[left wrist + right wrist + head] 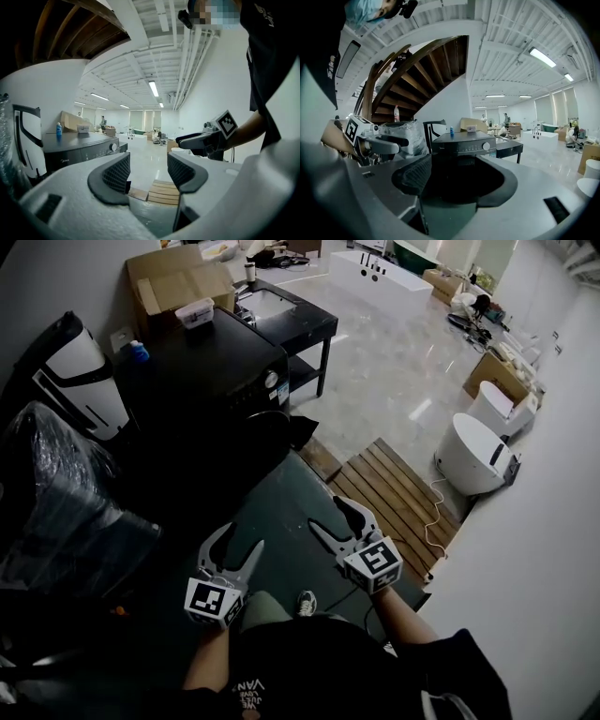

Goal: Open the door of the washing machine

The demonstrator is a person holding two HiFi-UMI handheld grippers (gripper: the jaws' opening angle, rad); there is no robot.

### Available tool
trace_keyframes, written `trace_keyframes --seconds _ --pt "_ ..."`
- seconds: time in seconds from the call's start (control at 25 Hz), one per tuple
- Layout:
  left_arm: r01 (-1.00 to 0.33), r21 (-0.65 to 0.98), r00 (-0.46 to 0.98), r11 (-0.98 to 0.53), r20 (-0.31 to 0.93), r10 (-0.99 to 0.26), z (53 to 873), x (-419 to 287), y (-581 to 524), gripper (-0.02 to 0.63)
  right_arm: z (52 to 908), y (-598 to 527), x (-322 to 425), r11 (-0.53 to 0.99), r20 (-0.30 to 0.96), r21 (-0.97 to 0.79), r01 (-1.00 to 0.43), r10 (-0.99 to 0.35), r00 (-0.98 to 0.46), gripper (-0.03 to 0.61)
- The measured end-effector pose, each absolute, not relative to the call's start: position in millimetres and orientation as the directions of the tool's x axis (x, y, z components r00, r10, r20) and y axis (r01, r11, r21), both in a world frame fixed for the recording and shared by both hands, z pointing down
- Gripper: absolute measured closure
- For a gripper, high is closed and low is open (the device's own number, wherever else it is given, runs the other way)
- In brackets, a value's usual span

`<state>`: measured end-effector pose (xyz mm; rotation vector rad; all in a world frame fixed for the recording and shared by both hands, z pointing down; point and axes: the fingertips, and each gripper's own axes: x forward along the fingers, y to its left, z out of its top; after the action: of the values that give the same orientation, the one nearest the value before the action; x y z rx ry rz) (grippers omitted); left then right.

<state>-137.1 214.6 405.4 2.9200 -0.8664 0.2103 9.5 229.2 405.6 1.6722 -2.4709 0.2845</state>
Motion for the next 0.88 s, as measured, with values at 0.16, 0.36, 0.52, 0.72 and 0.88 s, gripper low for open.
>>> trace_keyframes --seconds 0.16,0.36,0.52,0.72,0.88 --pt "-0.565 0.046 0.815 -0.823 0.185 -0.549 417 -130 202 0.370 418 213 19 0.380 0.237 -0.089 -0.921 -0.890 -0.390 0.299" --pt "-0.606 0.061 0.786 -0.793 0.196 -0.586 425 -136 171 0.370 431 178 20 0.403 0.257 -0.109 -0.909 -0.872 -0.418 0.299" --pt "-0.629 0.074 0.769 -0.774 0.206 -0.605 431 -137 134 0.370 437 140 21 0.425 0.275 -0.114 -0.898 -0.855 -0.439 0.299" --pt "-0.637 0.079 0.762 -0.767 0.215 -0.611 437 -132 82 0.370 442 87 23 0.441 0.284 -0.117 -0.890 -0.844 -0.455 0.299" --pt "-0.638 0.086 0.760 -0.765 0.225 -0.609 444 -132 44 0.370 448 47 24 0.443 0.296 -0.119 -0.889 -0.838 -0.458 0.298"
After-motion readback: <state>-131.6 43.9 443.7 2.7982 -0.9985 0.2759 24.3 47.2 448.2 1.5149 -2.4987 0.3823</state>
